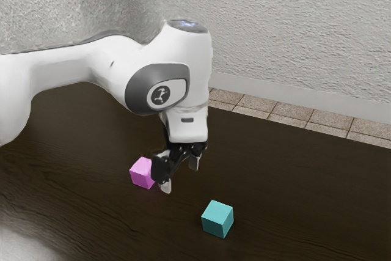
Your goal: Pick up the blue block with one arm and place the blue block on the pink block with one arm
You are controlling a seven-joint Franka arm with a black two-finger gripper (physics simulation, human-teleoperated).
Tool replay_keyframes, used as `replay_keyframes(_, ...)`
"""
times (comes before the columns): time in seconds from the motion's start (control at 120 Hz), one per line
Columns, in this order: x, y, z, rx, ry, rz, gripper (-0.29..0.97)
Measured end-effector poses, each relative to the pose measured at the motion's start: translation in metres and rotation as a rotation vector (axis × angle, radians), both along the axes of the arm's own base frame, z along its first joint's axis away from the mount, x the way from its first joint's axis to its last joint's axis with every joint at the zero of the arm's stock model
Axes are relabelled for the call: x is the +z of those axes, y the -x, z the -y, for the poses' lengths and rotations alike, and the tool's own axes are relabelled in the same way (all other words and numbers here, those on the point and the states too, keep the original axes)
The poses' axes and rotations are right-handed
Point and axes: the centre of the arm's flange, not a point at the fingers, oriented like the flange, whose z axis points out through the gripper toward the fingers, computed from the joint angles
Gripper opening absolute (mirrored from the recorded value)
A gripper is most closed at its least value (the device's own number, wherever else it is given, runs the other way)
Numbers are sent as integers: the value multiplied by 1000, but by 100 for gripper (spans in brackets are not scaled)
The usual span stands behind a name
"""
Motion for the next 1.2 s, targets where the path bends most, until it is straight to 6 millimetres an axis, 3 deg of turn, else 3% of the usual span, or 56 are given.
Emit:
replay_keyframes(0.133, -58, 5, 5, -87, -3, 49, 68)
replay_keyframes(0.25, -96, -14, -1, -60, 12, 94, 68)
replay_keyframes(0.417, -103, -39, -17, 113, 49, 190, 68)
replay_keyframes(0.483, -115, -47, -22, 197, 42, 214, 68)
replay_keyframes(0.633, -142, -42, 20, 267, 71, 219, 68)
replay_keyframes(0.767, -159, -28, 37, 287, 71, 172, 68)
replay_keyframes(1.067, -167, -38, 19, 319, 38, 163, 68)
replay_keyframes(1.2, -163, -52, -1, 304, 44, 170, 68)
